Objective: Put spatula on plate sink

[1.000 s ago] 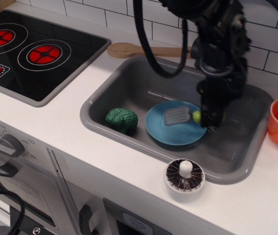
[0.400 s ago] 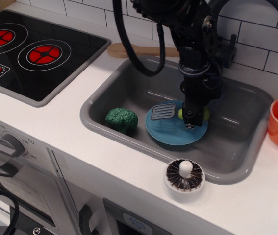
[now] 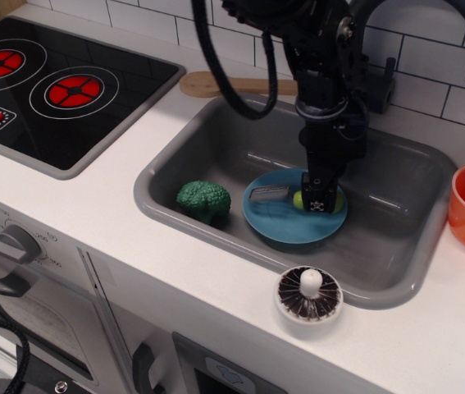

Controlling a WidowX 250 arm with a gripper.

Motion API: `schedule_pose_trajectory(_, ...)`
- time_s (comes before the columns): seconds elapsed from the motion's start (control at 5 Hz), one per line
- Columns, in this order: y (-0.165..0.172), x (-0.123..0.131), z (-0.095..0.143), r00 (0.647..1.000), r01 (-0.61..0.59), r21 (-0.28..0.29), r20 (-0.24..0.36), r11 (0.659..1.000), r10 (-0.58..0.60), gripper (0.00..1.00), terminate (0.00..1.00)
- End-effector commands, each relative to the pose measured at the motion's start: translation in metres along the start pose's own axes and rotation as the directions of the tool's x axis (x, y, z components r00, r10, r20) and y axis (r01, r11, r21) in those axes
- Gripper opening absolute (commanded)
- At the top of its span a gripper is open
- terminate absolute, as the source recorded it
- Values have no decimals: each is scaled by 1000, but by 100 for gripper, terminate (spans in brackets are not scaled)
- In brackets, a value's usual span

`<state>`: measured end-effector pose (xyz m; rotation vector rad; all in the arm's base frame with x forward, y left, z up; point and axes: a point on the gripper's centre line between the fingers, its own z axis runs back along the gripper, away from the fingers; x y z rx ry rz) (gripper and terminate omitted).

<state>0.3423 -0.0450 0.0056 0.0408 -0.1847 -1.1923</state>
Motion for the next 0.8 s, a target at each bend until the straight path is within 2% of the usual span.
schedule_pose_trajectory(0.0,0,5,39,997,-66,76,41,995,63,100,0)
schedule_pose_trajectory(0.2,2,8,65,993,-98,66,70,993,93,100,0)
schedule_pose_trajectory(0.4,2,8,65,993,-98,66,70,993,93,100,0)
schedule_pose_trajectory(0.6,2,8,65,993,-98,66,70,993,93,100,100)
